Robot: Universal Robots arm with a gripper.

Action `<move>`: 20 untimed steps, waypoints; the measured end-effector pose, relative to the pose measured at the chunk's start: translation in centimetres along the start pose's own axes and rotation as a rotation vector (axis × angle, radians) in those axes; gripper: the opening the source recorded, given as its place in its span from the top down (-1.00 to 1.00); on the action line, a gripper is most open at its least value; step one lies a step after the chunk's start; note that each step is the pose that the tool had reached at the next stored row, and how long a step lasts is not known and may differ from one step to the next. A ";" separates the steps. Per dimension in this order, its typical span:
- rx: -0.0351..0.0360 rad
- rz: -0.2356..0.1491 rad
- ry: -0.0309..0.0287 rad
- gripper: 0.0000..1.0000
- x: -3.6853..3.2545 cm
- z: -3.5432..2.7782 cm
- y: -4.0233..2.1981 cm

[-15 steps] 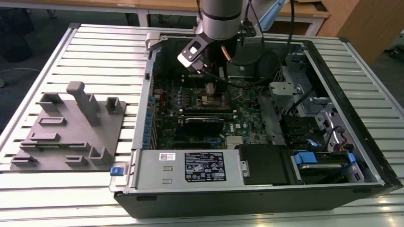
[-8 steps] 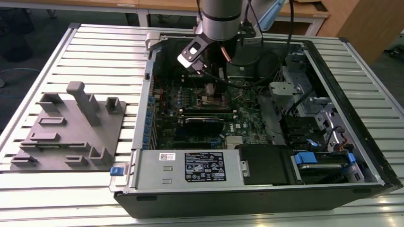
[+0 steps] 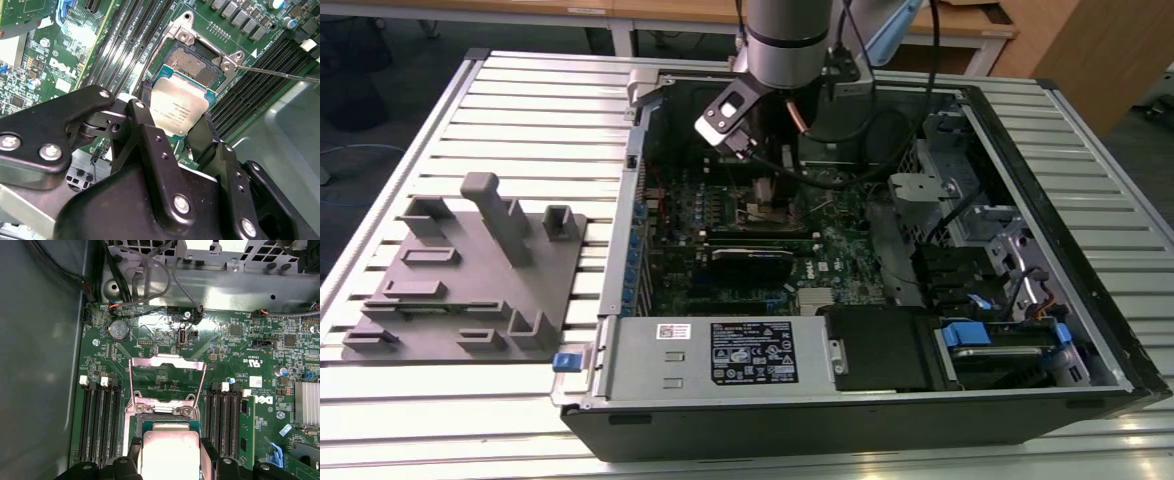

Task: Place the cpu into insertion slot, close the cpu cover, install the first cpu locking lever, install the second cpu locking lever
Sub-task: 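Place the cpu into insertion slot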

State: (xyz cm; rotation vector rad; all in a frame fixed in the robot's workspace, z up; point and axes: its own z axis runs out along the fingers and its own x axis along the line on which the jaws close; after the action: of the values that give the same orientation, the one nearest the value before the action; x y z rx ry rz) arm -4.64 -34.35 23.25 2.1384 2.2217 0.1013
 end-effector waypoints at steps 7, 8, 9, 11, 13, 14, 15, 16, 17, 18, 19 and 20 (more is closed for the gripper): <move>0.0004 0.000 -0.0056 -0.08 0.00 0.56 -0.11; 0.0004 0.000 -0.0062 -0.08 0.00 0.63 -0.14; 0.0005 0.000 -0.0065 -0.08 0.00 0.71 -0.15; 0.0004 0.003 -0.0069 -0.08 0.01 0.92 -0.17; 0.0004 0.013 -0.0076 -0.08 0.02 1.07 -0.20; 0.0005 0.015 -0.0080 -0.08 0.03 1.08 -0.20; 0.0005 0.015 -0.0081 -0.08 0.03 1.10 -0.20; 0.0004 0.016 -0.0080 -0.08 0.05 1.13 -0.22; 0.0004 0.017 -0.0080 -0.08 0.09 1.17 -0.24; 0.0004 0.019 -0.0081 -0.08 0.13 1.21 -0.26; 0.0003 0.025 -0.0085 -0.08 0.16 1.24 -0.26; 0.0003 0.032 -0.0092 -0.08 0.18 1.27 -0.26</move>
State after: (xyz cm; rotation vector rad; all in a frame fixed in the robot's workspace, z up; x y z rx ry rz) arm -4.79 -34.17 21.96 2.1708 2.1829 0.0924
